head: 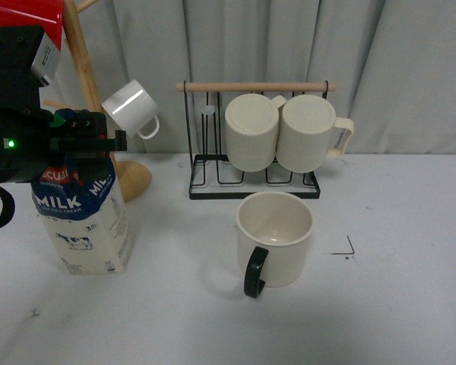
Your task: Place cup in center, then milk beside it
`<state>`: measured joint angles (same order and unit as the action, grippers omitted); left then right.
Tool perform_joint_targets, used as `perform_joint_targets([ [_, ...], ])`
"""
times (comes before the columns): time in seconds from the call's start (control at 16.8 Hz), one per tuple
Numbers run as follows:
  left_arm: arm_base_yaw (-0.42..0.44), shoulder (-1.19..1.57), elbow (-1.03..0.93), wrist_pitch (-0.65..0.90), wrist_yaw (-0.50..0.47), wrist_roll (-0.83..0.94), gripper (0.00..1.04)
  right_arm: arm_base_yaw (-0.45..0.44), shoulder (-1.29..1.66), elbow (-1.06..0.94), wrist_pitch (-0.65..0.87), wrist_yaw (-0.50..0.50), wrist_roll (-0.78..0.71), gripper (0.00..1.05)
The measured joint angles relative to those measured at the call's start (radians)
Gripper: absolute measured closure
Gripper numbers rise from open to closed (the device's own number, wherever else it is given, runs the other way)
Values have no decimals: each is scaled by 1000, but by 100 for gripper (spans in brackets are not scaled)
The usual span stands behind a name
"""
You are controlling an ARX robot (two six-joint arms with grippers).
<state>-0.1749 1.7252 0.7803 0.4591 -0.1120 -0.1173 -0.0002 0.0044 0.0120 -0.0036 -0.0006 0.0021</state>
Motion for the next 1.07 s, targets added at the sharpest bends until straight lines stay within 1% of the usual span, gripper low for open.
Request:
perform_joint_targets([
  [0.18, -2, 0, 1, -9, -7, -8, 79, 0, 0, 0, 0, 0, 0, 6],
  [0.24, -5, 0, 2, -10, -15, -6, 86, 0, 0, 0, 0, 0, 0, 6],
  [0.36, -12, -2, 4, -17, -19, -6, 88, 0, 0, 0, 0, 0, 0, 6],
  [0.48, -37, -19, 5, -43, -23, -7, 88, 0, 0, 0, 0, 0, 0, 6],
  [0.66, -109, -26, 20, -58, -23, -13, 88, 0, 0, 0, 0, 0, 0, 6],
  [0.84, -167, -26, 41, -31, -27, -35, 88, 0, 0, 0, 0, 0, 0, 6],
  [1.07, -229, -20, 44, -8, -65, -40, 88, 0, 0, 0, 0, 0, 0, 6],
])
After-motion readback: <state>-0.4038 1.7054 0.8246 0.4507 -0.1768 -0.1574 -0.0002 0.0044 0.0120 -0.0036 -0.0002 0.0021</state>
